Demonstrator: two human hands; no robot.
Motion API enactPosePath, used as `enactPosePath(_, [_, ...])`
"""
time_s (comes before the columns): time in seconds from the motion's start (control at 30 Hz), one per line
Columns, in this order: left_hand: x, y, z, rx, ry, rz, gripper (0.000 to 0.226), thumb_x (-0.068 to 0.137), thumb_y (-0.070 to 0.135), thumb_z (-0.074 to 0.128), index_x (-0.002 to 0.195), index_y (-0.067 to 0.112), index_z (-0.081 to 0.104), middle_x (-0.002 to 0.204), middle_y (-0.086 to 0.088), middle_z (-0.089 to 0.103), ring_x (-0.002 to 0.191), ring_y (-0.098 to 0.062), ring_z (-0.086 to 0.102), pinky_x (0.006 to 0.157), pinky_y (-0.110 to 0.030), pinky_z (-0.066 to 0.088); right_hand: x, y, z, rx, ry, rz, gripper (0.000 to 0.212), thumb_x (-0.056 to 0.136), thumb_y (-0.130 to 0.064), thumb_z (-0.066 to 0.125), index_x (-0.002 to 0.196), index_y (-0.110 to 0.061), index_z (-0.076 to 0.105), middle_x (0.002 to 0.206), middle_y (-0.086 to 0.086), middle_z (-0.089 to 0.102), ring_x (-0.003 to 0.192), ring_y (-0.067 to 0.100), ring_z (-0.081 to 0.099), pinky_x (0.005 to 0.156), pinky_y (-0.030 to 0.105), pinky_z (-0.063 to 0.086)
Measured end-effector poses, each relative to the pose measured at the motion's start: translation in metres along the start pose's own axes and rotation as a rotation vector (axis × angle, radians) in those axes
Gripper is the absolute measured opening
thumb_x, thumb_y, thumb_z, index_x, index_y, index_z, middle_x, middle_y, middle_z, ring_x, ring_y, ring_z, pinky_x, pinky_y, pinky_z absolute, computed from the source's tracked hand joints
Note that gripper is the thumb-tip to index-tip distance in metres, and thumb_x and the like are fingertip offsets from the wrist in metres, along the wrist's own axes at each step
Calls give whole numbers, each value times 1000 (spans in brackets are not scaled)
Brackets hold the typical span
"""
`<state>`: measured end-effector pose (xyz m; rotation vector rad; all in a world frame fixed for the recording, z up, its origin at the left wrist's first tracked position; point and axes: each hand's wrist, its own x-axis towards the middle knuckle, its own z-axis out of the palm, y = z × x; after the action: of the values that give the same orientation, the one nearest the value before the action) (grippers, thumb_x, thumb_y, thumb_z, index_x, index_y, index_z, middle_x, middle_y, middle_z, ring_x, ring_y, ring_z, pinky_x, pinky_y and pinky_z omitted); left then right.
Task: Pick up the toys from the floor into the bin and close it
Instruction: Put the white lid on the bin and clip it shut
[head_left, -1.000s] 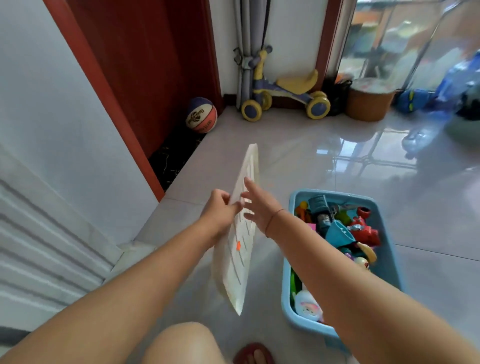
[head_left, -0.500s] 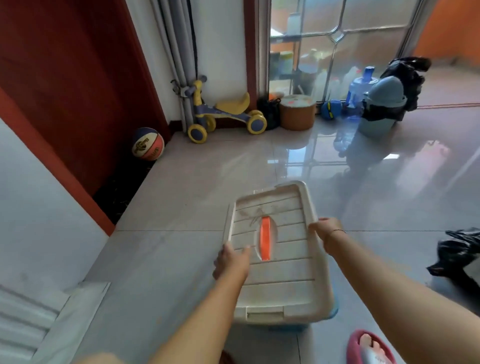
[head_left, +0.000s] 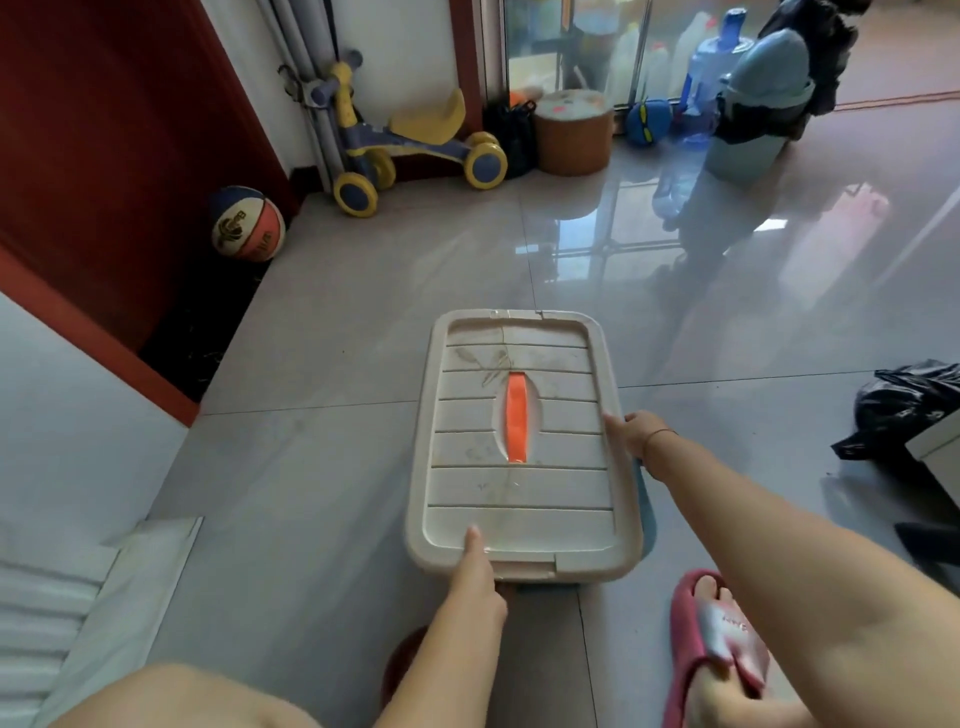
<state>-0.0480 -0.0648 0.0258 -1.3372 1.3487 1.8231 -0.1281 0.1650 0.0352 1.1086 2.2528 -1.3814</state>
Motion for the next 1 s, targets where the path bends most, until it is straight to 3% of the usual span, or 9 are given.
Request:
enactPosePath(0.13, [27,16,-16,8,21,146,63,84,50,62,126,5,52,128,-13,58,113,-31,57,101,-44,45,-10,12,6,158,-84,97,55,92,-39,55,125,5,51,121,16,57,99,32,59,77,39,56])
enactPosePath(0.27, [71,50,-41,83,72,246,65,77,41,73,125,4,50,124,-16,60,108,-34,60,97,-47,49,-45,36,40,459,-79,231,36,97,-26,48,118,4,52,90,14,59,66,23,57,40,30,54])
enactPosePath(0.37, [66,71,-49,134,43,277,69,75,44,73,125,4,46,123,-15,58,107,-36,60,94,-49,50,-75,61,76,676,-17,352,34,95,-30,51,106,2,54,82,14,58,67,28,58,60,45,59])
enactPosePath(0.5, [49,73,-52,313,360,301,88,72,54,70,133,3,34,137,-22,39,123,-41,45,103,-51,41,-110,78,116,823,22,403,33,95,-32,51,100,0,56,90,15,60,80,32,59,84,58,52])
enactPosePath(0.6, [38,62,-55,267,352,238,90,77,52,68,137,-1,28,143,-22,36,129,-40,40,107,-48,35,-117,79,115,915,-8,432,30,91,-32,55,94,-2,55,87,14,57,78,30,57,74,46,51])
enactPosePath(0.7, [45,50,-60,206,254,219,80,79,53,65,133,0,40,136,-20,50,120,-37,51,98,-44,42,-98,75,76,579,356,425,75,74,-44,64,128,4,44,121,24,49,108,39,51,92,45,43])
enactPosePath(0.8, [49,45,-63,227,288,226,84,79,59,62,133,-1,41,137,-21,48,123,-38,48,99,-44,41,-79,53,22,288,632,133,73,83,-36,63,139,0,33,143,24,34,130,40,35,106,46,31])
enactPosePath(0.9, [50,43,-60,300,356,245,86,80,62,58,131,-5,40,135,-25,47,121,-42,48,97,-45,41,-44,34,-13,-129,595,-117,68,86,-44,57,138,-5,38,146,20,34,135,36,32,113,45,23])
enactPosePath(1.0, [55,47,-54,349,385,276,90,79,64,57,132,-7,39,136,-27,46,121,-44,47,97,-46,41,-5,20,-29,-336,425,-168,65,88,-54,47,135,-9,43,140,17,43,130,36,38,109,45,28])
